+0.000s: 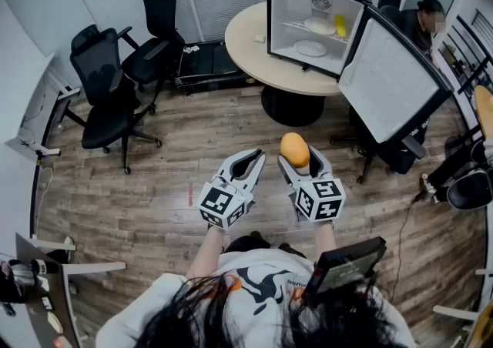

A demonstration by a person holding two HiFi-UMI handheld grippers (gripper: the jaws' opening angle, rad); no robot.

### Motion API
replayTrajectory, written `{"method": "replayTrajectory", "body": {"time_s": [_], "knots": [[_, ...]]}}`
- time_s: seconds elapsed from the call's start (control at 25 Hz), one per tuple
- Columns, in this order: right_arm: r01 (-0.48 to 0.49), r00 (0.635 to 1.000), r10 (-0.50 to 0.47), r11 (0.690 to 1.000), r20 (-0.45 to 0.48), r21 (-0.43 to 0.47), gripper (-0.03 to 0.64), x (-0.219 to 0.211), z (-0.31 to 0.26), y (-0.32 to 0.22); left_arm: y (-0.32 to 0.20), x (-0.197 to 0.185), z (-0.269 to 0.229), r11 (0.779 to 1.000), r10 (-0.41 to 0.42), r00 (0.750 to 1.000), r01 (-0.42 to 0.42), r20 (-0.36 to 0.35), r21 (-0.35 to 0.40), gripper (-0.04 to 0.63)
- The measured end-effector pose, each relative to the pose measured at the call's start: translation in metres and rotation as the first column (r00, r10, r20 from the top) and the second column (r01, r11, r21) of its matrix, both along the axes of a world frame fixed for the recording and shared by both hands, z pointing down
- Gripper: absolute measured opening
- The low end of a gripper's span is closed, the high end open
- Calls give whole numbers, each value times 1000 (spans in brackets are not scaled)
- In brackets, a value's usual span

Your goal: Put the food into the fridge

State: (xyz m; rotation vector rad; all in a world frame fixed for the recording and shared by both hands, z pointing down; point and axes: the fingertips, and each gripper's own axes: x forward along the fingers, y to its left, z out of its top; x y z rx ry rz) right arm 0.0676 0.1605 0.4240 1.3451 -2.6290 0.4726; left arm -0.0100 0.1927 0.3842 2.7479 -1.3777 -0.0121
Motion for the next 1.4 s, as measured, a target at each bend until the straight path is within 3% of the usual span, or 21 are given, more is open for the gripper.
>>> {"method": "replayTrajectory", "body": {"time_s": [0.44, 1.0, 1.4], "knots": [[5, 1000, -6, 1000, 9, 20, 330, -17, -2, -2, -4, -9, 2, 1000, 16, 1000, -16, -7, 6, 25], [10, 1000, -11, 999, -14, -51, 330, -27, 21, 1, -11, -19, 19, 999, 35, 999, -36, -25, -37, 25], [36, 999, -37, 997, -17, -66, 330, -25, 29, -32, -44, -16, 26, 999, 12, 1000, -14, -26, -50, 25]]}}
